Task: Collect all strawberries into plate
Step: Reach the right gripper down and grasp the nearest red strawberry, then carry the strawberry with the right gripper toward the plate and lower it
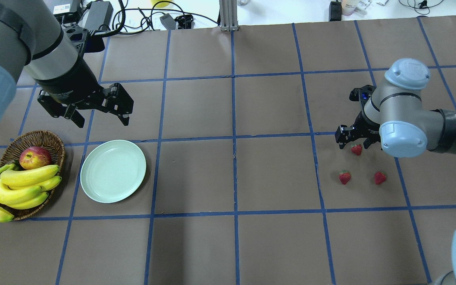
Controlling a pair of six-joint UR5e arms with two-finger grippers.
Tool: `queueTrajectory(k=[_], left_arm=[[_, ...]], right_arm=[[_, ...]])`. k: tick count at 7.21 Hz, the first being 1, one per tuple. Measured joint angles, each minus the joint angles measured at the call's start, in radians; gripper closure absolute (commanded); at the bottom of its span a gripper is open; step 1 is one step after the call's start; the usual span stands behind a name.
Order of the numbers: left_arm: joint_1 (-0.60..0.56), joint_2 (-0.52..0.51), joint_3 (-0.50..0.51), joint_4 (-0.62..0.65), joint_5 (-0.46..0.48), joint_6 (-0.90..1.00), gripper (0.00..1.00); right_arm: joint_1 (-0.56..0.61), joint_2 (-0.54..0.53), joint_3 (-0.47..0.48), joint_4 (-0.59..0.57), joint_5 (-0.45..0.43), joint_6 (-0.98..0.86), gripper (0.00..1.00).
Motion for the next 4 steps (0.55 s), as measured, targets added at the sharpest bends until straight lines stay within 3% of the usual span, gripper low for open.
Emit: queueTrajectory(k=[1, 2, 3, 4], left_arm=[[0.000, 0.000, 0.000, 0.000, 0.000, 0.000, 0.00], [0.000, 0.000, 0.001, 0.000, 0.001, 0.000, 0.00], [0.000, -0.001, 0.001, 0.000, 0.001, 0.000, 0.00], [0.000, -0.001, 0.001, 0.000, 0.000, 0.000, 0.00]], right_arm=[[0.000, 0.001, 0.007, -0.011, -0.010, -0.005, 0.66], [0.000, 0.002, 0.010, -0.015, -0.015, -0.011, 0.79], [0.000, 0.002, 0.010, -0.016, -0.017, -0.015, 0.88], [0.000, 0.002, 0.009, -0.015, -0.021, -0.020, 0.88]])
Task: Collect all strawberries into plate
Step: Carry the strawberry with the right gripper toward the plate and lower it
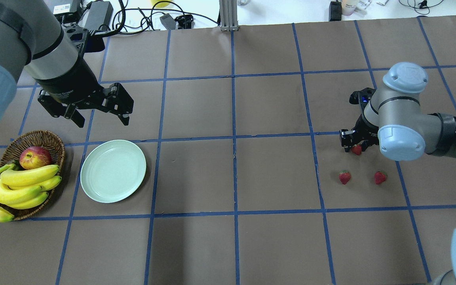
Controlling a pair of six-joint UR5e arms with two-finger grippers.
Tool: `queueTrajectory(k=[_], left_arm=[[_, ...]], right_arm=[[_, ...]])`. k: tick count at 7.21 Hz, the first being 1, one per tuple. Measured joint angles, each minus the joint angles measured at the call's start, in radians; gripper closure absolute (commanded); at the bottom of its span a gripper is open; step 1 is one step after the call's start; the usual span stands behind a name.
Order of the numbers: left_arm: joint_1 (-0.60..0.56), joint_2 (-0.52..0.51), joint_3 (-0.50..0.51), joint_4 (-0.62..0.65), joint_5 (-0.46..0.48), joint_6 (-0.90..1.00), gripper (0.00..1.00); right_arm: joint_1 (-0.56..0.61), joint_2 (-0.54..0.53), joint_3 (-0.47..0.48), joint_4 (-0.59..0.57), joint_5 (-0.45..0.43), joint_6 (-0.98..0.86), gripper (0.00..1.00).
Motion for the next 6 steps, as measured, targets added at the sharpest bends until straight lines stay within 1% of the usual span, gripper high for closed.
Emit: queueTrajectory(k=[3, 4, 5, 6], left_arm=[[0.001, 0.001, 0.000, 0.000, 0.002, 0.000, 0.00], [0.001, 0.001, 0.000, 0.000, 0.002, 0.000, 0.00], [0.002, 0.002, 0.000, 0.000, 0.002, 0.000, 0.00], [0.002, 0.002, 0.000, 0.000, 0.002, 0.000, 0.00]], right_arm=[[0.013, -0.015, -0.028, 0.022, -0.014, 0.009, 0.87], [0.055, -0.018, -0.073, 0.062, -0.008, 0.044, 0.86], [0.120, -0.016, -0.121, 0.109, -0.003, 0.100, 0.86], [0.181, -0.012, -0.150, 0.132, 0.012, 0.160, 0.86]])
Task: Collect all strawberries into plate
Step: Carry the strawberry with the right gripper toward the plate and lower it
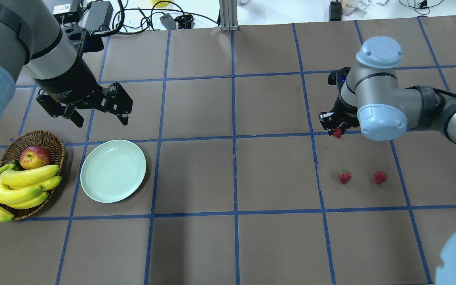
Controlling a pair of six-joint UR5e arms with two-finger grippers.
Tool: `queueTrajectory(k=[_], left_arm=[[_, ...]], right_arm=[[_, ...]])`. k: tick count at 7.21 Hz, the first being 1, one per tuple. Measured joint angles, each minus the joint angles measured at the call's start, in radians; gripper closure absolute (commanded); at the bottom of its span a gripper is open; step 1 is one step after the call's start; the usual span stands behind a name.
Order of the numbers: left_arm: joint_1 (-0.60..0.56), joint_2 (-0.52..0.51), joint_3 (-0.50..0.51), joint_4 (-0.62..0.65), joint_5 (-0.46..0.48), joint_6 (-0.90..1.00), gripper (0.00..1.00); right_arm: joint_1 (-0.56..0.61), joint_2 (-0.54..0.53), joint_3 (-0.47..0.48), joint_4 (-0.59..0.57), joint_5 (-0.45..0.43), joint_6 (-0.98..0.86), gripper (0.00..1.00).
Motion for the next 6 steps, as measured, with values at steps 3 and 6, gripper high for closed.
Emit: queueTrajectory(k=[3, 6], left_arm=[[-0.001, -0.001, 0.001, 0.001, -0.001, 0.000, 0.00], [-0.002, -0.001, 0.000, 0.001, -0.001, -0.001, 0.00]], right_arm=[[0.192, 0.029, -0.038, -0.006, 0.099, 0.223, 0.82], [0.432, 0.177, -0.202, -0.034, 0.107, 0.491, 0.85]])
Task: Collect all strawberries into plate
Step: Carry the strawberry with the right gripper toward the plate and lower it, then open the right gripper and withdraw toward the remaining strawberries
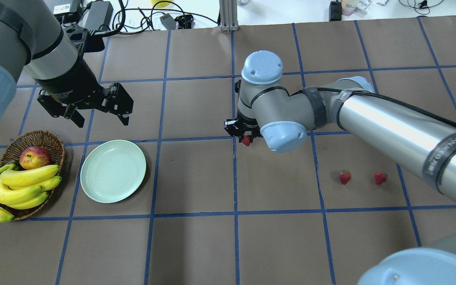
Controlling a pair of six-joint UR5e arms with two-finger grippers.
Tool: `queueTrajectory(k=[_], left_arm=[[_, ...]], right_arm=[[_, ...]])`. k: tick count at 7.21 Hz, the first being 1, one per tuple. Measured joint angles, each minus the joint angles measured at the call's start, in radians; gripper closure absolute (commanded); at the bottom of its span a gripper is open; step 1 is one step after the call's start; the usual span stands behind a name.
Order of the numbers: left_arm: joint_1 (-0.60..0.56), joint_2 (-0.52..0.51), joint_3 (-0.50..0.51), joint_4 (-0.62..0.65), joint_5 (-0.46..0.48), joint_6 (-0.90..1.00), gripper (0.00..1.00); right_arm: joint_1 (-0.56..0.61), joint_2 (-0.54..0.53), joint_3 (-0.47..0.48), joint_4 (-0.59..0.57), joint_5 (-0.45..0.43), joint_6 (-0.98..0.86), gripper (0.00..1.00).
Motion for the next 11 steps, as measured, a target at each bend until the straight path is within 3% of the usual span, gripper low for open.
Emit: queueTrajectory(k=[2, 4, 6, 11], left_arm=[[0.000, -0.001, 0.000, 0.000, 0.000, 0.000, 0.00], [0.000, -0.001, -0.001, 0.000, 0.000, 0.001, 0.00], [0.000, -0.001, -0.001, 0.000, 0.000, 0.000, 0.00], [0.000, 0.000, 0.000, 0.000, 0.001, 0.000, 0.00]], right_arm=[[0.102, 0.082, -0.096, -0.002, 0.034, 0.135, 0.85], [0.125, 0.109, -0.119, -0.010, 0.093, 0.189, 0.81], [0.127, 0.118, -0.113, -0.014, 0.099, 0.197, 0.25], [0.124, 0.098, -0.112, -0.007, 0.059, 0.180, 0.24]])
